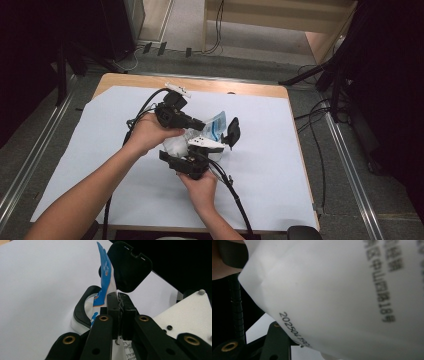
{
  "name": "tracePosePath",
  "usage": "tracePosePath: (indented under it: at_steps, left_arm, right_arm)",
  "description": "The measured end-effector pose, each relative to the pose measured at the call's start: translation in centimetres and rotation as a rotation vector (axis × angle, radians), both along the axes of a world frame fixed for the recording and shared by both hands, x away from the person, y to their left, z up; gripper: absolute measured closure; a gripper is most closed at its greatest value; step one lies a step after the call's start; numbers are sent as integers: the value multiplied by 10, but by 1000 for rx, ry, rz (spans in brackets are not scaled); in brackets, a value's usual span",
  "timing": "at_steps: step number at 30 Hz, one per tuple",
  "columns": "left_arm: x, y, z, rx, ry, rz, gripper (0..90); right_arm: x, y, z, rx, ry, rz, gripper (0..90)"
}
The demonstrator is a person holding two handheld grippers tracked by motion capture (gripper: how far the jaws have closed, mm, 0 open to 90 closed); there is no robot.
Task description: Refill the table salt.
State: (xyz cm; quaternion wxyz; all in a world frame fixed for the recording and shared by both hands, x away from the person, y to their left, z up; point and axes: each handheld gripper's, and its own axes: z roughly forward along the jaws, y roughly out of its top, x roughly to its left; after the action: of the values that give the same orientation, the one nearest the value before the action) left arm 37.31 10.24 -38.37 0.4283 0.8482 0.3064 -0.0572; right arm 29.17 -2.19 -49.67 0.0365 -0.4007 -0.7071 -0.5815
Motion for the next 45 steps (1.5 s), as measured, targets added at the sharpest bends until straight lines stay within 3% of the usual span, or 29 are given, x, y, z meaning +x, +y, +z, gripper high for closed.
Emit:
tracePosePath:
  at_steps: [20,36,45]
  left_arm:
    - [1,-1,0,-5,0,1,894]
    - [2,0,-1,-1,10,6,895]
    - [1,0,0,-11,8,8,893]
  right_arm:
    - [0,-1,1,4,4,0,526]
    - [-1,-1,1,-22,-18,3,518]
    - [-1,-1,2,2,-5,4,530]
